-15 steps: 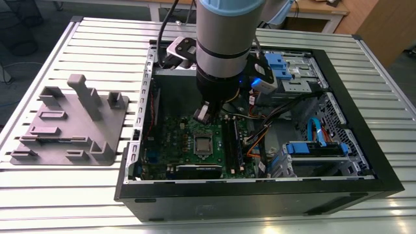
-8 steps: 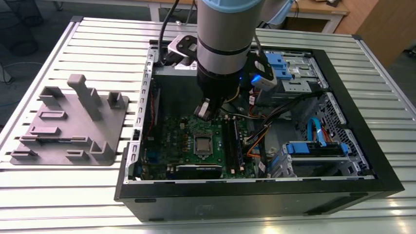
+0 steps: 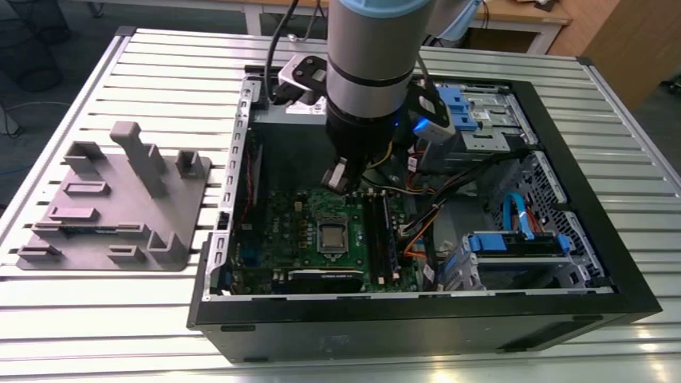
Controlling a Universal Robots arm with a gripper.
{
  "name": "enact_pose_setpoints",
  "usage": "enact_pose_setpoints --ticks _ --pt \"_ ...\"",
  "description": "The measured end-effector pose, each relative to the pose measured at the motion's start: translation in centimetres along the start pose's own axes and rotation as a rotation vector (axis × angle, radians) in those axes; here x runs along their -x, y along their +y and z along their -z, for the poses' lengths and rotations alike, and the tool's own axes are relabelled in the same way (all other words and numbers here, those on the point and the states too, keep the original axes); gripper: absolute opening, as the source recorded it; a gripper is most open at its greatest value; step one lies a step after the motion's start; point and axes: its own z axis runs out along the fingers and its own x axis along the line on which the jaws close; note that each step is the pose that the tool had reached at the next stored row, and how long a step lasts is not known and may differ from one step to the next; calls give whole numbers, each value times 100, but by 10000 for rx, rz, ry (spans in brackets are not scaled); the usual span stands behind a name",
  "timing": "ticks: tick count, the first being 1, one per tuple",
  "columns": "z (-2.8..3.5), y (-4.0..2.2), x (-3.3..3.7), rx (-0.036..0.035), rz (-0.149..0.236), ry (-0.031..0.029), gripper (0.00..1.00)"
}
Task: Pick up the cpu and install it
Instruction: 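Install the first cpu locking lever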
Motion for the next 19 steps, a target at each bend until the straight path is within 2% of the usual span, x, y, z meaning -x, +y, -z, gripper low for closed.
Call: enact_pose_setpoints --ticks 10,19 --pt "-29 45 107 28 208 5 11" --pt "-92 58 185 51 382 11 11"
